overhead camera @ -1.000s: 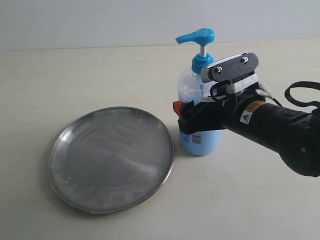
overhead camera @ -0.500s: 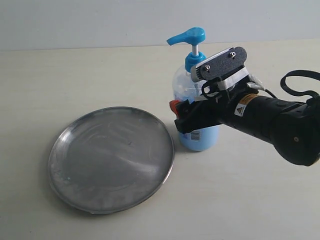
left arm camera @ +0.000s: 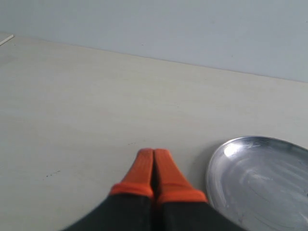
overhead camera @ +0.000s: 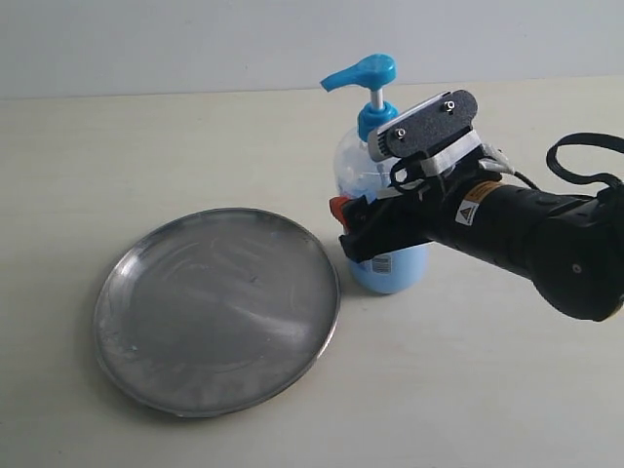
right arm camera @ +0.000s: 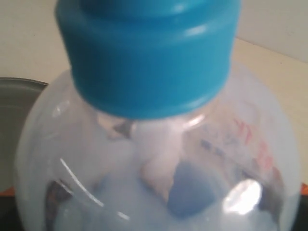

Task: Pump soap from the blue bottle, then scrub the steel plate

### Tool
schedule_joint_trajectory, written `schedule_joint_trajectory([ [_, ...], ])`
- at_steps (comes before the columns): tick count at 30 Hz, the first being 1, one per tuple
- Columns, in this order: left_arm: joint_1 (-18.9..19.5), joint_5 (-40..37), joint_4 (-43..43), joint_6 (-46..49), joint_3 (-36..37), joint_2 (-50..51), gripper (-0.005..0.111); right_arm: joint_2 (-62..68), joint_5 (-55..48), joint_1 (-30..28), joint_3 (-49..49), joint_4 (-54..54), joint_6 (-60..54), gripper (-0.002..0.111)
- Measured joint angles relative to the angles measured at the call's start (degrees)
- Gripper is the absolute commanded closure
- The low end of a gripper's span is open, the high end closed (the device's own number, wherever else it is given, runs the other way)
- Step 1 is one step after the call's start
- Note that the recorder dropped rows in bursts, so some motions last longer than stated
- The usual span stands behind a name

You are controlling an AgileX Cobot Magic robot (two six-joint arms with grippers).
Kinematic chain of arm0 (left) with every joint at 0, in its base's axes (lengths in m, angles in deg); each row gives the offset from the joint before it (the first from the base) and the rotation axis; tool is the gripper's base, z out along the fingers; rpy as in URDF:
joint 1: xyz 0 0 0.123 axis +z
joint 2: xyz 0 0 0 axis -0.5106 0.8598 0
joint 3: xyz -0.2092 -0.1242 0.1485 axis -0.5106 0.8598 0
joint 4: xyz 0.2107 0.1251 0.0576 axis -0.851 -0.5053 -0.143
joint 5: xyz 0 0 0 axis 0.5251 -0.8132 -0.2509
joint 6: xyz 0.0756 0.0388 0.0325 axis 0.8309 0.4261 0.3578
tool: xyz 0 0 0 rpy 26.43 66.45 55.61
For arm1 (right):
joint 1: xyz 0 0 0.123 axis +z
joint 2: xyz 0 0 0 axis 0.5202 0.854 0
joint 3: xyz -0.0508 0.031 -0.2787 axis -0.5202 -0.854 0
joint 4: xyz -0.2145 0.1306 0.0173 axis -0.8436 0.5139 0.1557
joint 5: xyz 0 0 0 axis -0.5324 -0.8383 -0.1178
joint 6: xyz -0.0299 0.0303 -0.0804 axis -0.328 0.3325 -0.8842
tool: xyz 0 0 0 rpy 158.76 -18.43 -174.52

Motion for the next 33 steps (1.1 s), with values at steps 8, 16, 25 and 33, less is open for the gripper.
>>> schedule_joint_trajectory([
  [8, 0.0, 0.0, 0.0, 0.0, 0.0, 0.0, 0.106, -1.8, 0.2, 9.4, 0.0, 28.2, -25.8, 0.108],
  [16, 0.0, 0.0, 0.0, 0.0, 0.0, 0.0, 0.106, -1.8, 1.9, 13.1, 0.0, 34.6, -28.7, 0.108],
  [25, 0.0, 0.0, 0.0, 0.0, 0.0, 0.0, 0.106, -1.0, 3.5, 13.4, 0.1, 34.8, -28.7, 0.108],
  [33, 0.0, 0.0, 0.0, 0.0, 0.0, 0.0, 0.106, -0.7, 4.3, 15.4, 0.1, 34.8, -29.1, 0.108],
])
